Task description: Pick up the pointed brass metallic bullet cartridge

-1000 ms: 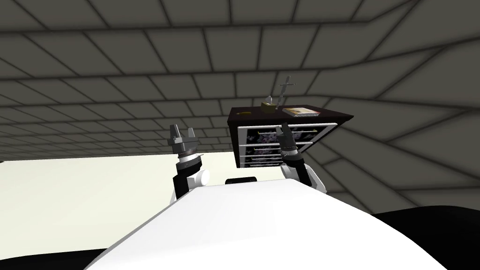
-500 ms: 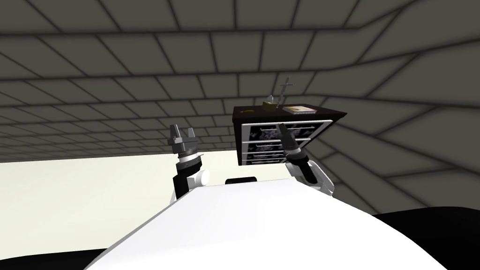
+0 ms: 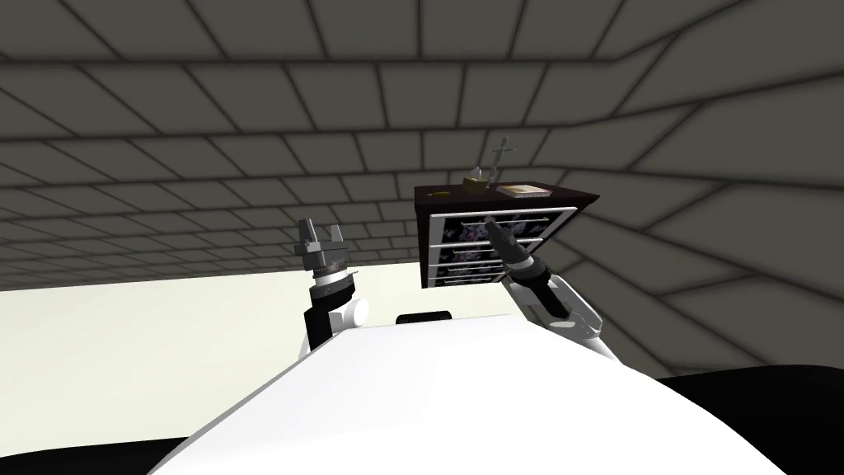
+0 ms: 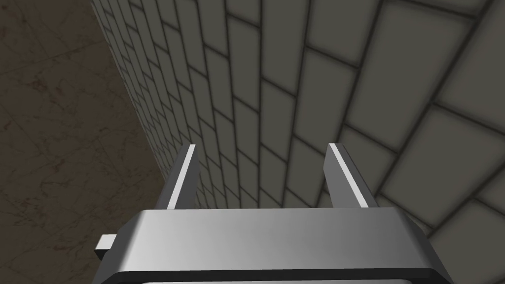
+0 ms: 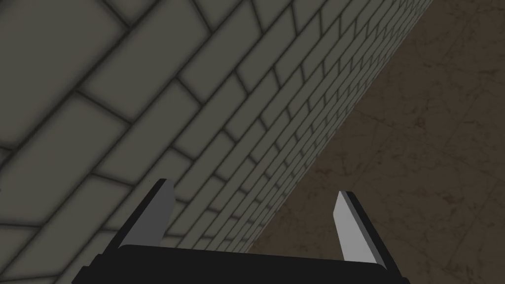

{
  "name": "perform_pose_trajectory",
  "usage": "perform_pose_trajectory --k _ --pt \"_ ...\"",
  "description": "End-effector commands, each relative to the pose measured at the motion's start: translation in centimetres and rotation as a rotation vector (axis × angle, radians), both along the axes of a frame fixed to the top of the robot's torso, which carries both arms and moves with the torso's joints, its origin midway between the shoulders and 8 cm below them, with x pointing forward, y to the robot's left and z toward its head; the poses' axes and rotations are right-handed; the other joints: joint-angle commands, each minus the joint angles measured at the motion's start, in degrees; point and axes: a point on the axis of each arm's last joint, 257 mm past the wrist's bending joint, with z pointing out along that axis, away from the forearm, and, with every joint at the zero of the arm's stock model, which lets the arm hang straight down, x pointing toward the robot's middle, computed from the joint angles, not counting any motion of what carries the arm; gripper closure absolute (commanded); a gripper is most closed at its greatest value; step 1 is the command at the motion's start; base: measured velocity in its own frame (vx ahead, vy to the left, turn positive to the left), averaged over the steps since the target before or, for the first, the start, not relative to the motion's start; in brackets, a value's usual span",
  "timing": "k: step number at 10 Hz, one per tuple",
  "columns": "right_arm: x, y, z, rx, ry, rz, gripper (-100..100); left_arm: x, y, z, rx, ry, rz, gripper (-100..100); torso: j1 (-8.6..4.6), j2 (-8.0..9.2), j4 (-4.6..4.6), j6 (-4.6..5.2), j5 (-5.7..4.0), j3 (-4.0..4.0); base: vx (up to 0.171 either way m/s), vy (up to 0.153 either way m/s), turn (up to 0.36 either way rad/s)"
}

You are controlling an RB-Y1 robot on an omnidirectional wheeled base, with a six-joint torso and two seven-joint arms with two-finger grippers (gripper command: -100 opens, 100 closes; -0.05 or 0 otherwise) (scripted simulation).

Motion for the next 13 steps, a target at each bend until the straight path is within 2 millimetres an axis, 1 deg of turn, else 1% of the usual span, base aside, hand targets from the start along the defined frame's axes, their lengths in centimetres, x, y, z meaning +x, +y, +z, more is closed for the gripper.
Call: perform_pose_trajectory --k 1,2,3,4,5,6,7,9,10,11,12,13 --pt "-0.2 0.2 -0.1 -0.096 -0.035 0.001 -100 0.0 0.0 0.0 0.0 0.0 0.0 0 0.0 0.0 0.0 0.0 0.0 0.0 -0.083 0.121 -0.048" --pt "-0.2 0.4 -0.2 -0.121 -0.032 0.011 -100 0.0 0.0 0.0 0.0 0.0 0.0 0 0.1 0.01 -0.01 0.0 0.02 0.0 -0.072 0.102 -0.041" --pt "-0.3 0.4 -0.4 -0.196 -0.062 0.007 -100 0.0 0.0 0.0 0.0 0.0 0.0 0 0.05 -0.03 -0.01 0.0 0.02 -0.02 -0.063 0.132 -0.066" --pt "-0.3 0.6 -0.5 -0.224 -0.06 0.018 -100 0.0 0.0 0.0 0.0 0.0 0.0 0 0.16 -0.06 -0.02 0.01 0.03 -0.04 -0.052 0.113 -0.038" --pt "-0.3 0.4 -0.8 -0.298 -0.088 0.014 -100 0.0 0.0 0.0 0.0 0.0 0.0 0 0.1 -0.11 -0.03 -0.01 0.03 -0.07 -0.064 0.118 -0.054" --pt "-0.3 0.6 -0.9 -0.326 -0.086 0.025 -100 0.0 0.0 0.0 0.0 0.0 0.0 0 0.12 -0.09 -0.03 0.0 0.02 -0.06 -0.052 0.104 -0.036" --pt "-0.3 0.3 -1.3 -0.401 -0.112 0.02 -100 0.0 0.0 0.0 0.0 0.0 0.0 0 0.07 -0.13 -0.03 -0.01 0.02 -0.07 -0.053 0.112 -0.075" --pt "-0.3 0.5 -1.4 -0.439 -0.11 0.037 -100 0.0 0.0 0.0 0.0 0.0 0.0 0 0.04 -0.17 -0.04 -0.01 0.02 -0.1 -0.028 0.07 -0.014" --pt "-0.2 0.1 -1.9 -0.522 -0.132 0.035 -100 0.0 0.0 0.0 0.0 0.0 0.0 0 -0.12 -0.26 -0.06 -0.01 -0.02 -0.15 -0.019 0.073 -0.049" --pt "-0.3 0.2 -2.0 -0.548 -0.131 0.046 -100 0.0 0.0 0.0 0.0 0.0 0.0 0 -0.06 -0.27 -0.07 0.0 -0.02 -0.16 -0.017 0.091 -0.051" --pt "-0.1 -0.4 -2.5 -0.623 -0.151 0.042 -100 0.0 0.0 0.0 0.0 0.0 0.0 0 -0.01 -0.29 -0.07 -0.01 0.0 -0.17 -0.029 0.119 -0.059" --pt "-0.1 -0.3 -2.6 -0.651 -0.15 0.054 -100 0.0 0.0 0.0 0.0 0.0 0.0 0 0.1 -0.25 -0.06 0.0 0.02 -0.15 -0.022 0.116 -0.039"
